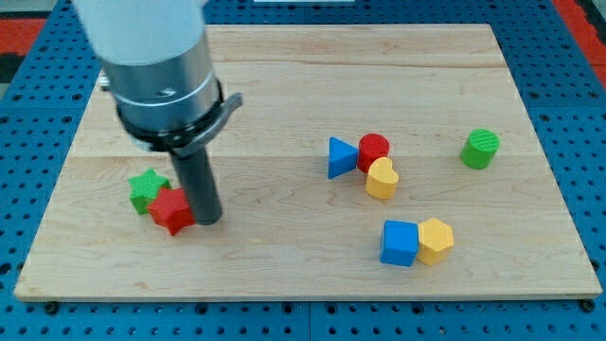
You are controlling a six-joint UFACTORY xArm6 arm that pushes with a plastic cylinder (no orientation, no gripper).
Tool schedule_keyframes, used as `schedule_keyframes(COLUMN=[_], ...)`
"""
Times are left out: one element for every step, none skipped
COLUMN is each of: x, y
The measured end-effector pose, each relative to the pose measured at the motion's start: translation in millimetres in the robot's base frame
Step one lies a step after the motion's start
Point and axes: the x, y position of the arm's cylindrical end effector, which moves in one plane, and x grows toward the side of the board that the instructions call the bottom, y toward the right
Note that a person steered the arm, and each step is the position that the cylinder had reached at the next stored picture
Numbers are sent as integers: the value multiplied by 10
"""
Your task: Move the green star to the left of the board
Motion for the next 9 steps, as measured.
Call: schedule_keyframes(x=[67, 41, 35, 78, 78, -220, -359, -390, -508], y=[-226, -334, -664, -725, -75, 102, -52, -52, -121])
